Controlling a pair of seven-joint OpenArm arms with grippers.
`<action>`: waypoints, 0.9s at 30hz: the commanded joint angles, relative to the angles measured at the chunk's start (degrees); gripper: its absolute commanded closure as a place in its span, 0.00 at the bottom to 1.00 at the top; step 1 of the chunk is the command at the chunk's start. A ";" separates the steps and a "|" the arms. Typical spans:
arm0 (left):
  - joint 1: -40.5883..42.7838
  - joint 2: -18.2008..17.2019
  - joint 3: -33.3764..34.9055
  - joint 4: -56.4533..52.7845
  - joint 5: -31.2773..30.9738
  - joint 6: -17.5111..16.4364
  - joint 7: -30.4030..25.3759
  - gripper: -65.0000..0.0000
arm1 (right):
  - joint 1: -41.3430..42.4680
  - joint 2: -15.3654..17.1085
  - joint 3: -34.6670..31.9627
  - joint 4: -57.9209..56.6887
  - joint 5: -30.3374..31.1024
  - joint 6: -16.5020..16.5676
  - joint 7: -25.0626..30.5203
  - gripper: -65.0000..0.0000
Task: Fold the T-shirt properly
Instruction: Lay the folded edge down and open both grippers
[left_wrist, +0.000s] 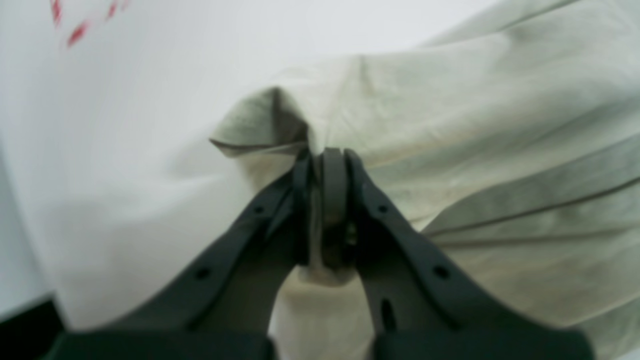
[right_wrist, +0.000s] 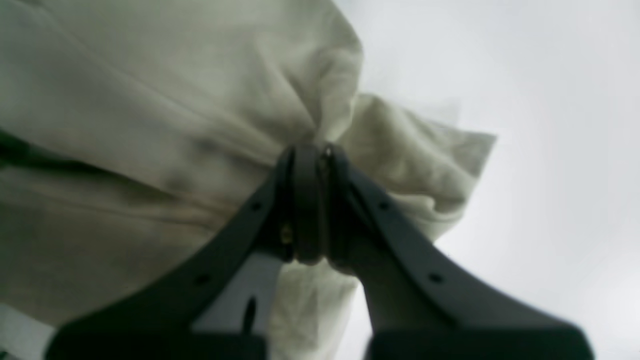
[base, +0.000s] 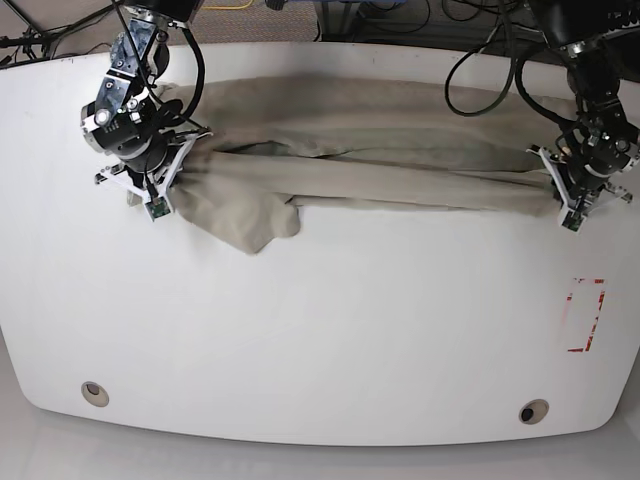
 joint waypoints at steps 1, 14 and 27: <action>-0.42 -1.11 -0.86 1.00 0.35 0.53 -0.81 1.00 | -0.14 0.60 0.23 1.18 -0.30 -0.12 1.30 1.00; 1.69 -2.60 -2.09 0.56 0.70 0.53 -0.46 1.00 | -1.37 0.33 -0.03 1.18 -0.30 -0.12 0.95 0.99; 4.41 -4.36 -1.91 0.56 0.70 0.53 2.26 0.89 | -2.61 0.24 0.14 1.18 -0.30 -0.12 0.86 0.64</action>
